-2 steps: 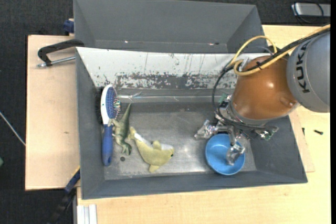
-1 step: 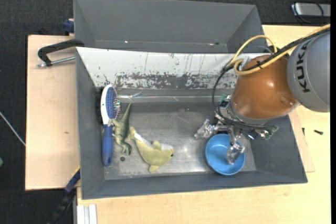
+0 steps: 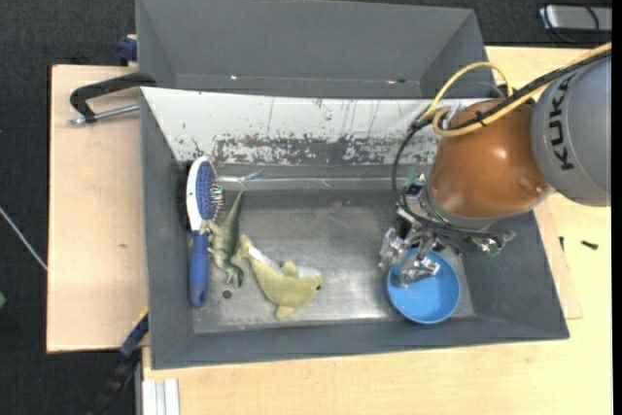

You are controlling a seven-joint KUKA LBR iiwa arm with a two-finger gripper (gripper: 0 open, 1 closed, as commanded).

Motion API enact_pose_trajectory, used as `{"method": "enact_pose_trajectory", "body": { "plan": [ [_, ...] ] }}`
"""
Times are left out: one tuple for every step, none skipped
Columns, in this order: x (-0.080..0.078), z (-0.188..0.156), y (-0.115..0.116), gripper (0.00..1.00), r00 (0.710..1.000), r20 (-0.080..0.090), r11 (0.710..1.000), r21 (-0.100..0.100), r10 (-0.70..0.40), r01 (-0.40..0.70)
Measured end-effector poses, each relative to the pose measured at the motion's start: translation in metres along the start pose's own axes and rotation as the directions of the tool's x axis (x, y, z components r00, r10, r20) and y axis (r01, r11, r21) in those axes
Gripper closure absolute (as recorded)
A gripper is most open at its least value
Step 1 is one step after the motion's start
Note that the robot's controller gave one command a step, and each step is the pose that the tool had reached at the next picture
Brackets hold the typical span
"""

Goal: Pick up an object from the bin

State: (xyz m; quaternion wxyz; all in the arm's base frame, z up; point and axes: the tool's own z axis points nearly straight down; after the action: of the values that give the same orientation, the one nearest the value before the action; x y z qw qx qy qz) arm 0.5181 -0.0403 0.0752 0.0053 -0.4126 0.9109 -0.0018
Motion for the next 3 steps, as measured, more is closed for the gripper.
{"method": "enact_pose_trajectory", "body": {
  "plan": [
    [-0.003, -0.045, -0.002, 1.0, 1.0, 0.0, 1.0, 0.0, 0.002, -0.002],
    [-0.005, -0.072, -0.003, 1.0, 1.0, -0.001, 1.0, -0.001, 0.004, -0.004],
    [-0.007, -0.085, -0.004, 1.0, 1.0, -0.002, 1.0, -0.002, 0.006, -0.006]
  ]
}}
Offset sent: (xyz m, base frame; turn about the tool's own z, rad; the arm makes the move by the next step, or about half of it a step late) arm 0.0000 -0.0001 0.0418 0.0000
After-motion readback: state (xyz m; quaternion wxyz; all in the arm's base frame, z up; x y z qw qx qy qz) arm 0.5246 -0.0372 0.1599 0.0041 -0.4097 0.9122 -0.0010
